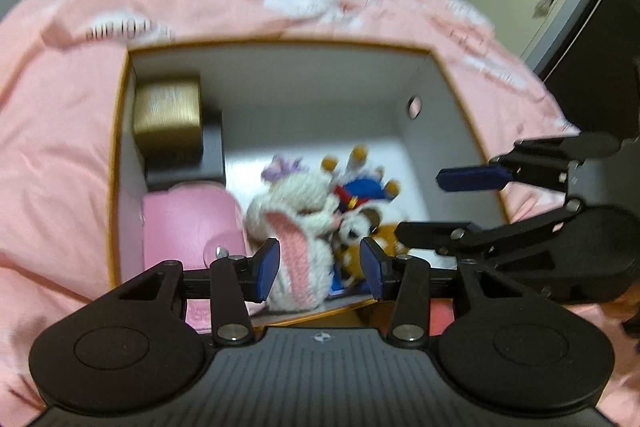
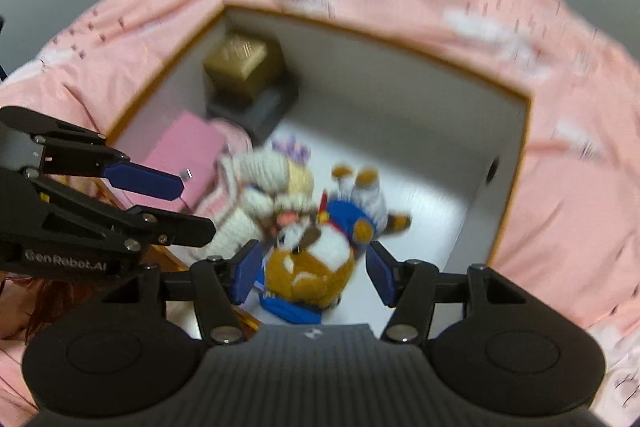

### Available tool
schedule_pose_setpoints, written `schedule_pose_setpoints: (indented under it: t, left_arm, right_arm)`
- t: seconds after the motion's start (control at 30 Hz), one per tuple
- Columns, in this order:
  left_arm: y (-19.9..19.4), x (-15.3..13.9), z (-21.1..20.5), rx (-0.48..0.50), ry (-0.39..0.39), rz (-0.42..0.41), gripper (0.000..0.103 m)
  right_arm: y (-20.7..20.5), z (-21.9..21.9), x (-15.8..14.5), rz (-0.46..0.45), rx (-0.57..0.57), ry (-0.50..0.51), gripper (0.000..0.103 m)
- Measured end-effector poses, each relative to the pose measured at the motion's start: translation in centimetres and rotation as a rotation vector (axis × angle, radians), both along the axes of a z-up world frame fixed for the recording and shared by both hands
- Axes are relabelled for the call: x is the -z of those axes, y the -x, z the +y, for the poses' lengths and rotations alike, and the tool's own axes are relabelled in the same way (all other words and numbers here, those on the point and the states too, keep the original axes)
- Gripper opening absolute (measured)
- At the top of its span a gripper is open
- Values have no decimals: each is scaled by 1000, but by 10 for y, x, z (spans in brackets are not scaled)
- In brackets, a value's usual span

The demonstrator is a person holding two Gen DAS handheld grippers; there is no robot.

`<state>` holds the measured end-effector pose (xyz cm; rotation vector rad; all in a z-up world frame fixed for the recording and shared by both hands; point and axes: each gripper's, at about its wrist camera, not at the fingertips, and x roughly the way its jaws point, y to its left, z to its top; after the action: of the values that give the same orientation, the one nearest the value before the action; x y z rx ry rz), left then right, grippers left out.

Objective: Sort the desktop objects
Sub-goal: 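Open both tools and withdraw them from the box toward the items beside it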

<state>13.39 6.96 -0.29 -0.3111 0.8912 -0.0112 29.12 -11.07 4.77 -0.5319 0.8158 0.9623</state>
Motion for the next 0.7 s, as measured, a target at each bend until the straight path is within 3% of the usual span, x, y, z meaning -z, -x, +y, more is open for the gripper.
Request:
schedule_pose_setpoints:
  t: [0.2, 0.37, 0.53, 0.7]
  left_arm:
    - [29, -27, 5, -45, 11, -81, 51]
    - [53, -31, 11, -111, -44, -70, 51]
    - [74, -22, -2, -130, -150, -19, 51]
    - [81, 3, -21, -83, -180, 64, 51]
  right_arm:
    - [32, -28, -18, -95, 40, -171, 60]
    - [50, -48, -16, -29, 95, -247, 60]
    - [67, -56, 5, 22, 161, -239, 60]
    - [78, -52, 28, 36, 210, -144, 60]
